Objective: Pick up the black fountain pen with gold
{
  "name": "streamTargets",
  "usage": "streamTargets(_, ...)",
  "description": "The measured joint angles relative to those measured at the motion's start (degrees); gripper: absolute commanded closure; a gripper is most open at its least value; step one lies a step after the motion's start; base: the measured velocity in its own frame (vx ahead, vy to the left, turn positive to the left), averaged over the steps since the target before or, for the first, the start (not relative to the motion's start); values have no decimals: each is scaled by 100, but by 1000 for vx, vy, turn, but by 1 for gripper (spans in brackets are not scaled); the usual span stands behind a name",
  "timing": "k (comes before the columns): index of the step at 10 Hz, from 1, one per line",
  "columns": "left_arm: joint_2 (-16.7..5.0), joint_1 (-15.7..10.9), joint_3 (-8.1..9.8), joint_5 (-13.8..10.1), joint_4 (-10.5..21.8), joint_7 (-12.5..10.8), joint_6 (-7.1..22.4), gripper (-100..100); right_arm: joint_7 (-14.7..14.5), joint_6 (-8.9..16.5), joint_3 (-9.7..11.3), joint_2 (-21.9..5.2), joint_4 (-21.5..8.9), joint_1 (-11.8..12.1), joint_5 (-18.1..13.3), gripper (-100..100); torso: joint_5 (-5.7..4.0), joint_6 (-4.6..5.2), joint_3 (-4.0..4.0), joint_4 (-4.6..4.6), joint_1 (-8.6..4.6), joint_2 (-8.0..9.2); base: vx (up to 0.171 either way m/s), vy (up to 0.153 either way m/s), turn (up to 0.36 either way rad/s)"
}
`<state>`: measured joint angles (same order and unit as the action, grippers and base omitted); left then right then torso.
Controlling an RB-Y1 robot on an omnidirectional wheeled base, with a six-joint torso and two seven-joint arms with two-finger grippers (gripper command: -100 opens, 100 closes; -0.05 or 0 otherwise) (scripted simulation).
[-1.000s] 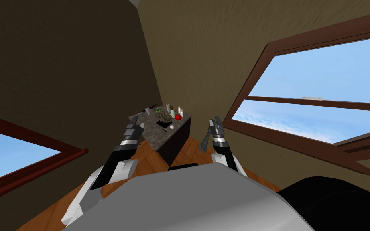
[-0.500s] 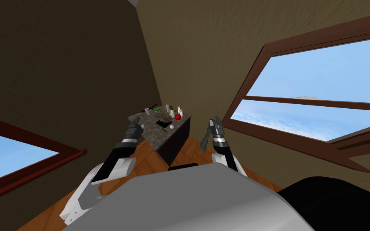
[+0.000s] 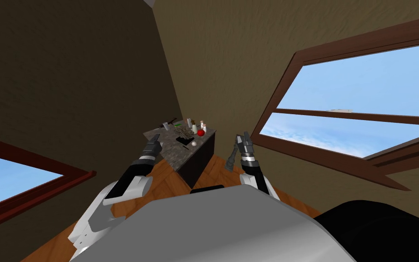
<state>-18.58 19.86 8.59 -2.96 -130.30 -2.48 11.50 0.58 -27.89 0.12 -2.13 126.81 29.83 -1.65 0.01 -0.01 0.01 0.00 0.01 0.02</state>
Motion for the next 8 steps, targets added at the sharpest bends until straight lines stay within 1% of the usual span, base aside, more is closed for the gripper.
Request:
streamTargets(1,-13,-5,9,-8,-14,8,124,-100,0,0,0,0,0,0,0,0,0,-1,0,0,-1,-1,-7,0,-50)
streamTargets(2,-101,-34,57,-65,36,32,254,-100,0,0,0,0,0,0,0,0,0,1,0,0,0,0,-8,2,-23)
streamTargets(5,-216,-164,108,-136,136,147,727,-100,0,0,0,0,0,0,0,0,0,0,0,0,-1,-1,-5,0,-27)
streamTargets(6,-262,-171,136,-169,134,147,881,-100,0,0,0,0,0,0,0,0,0,-1,-1,0,-1,-1,-2,-4,-66)
streamTargets(8,-390,-265,199,-262,206,201,1202,-100,0,0,0,0,0,0,0,0,0,-1,-1,-1,-1,-3,-1,-1,-18)
